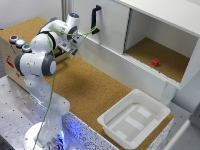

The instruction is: Go open the drawer

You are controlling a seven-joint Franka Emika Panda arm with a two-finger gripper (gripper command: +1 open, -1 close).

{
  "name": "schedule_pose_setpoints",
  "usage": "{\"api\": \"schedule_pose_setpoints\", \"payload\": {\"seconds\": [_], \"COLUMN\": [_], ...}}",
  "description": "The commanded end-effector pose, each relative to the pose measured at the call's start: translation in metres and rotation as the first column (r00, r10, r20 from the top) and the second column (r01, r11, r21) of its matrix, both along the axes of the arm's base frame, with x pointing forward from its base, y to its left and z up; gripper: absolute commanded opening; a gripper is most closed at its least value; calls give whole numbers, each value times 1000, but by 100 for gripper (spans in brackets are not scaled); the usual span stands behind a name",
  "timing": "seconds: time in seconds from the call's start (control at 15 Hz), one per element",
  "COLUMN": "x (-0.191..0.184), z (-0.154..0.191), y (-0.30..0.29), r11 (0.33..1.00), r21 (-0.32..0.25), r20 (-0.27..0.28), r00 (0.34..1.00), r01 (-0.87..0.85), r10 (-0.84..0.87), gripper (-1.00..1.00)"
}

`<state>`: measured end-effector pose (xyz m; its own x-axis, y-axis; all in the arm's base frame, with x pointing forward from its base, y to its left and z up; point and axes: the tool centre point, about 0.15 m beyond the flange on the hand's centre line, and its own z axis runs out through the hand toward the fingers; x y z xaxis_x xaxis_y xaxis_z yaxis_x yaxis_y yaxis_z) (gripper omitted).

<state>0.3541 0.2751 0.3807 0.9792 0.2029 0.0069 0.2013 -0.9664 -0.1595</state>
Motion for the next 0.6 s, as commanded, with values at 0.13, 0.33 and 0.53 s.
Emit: {"api": "schedule_pose_setpoints", "payload": {"seconds": [0.13,0.33,0.53], "x": [-3,-3,-3], "z": [-17,-17,-17], "y": [69,69,69], "r11": [994,994,994], "r21": [-53,-53,-53], "r20": [-44,-44,-44], "r00": [994,994,994], "r01": [-101,-101,-101], "r10": [98,98,98], "gripper": [100,100,100]}}
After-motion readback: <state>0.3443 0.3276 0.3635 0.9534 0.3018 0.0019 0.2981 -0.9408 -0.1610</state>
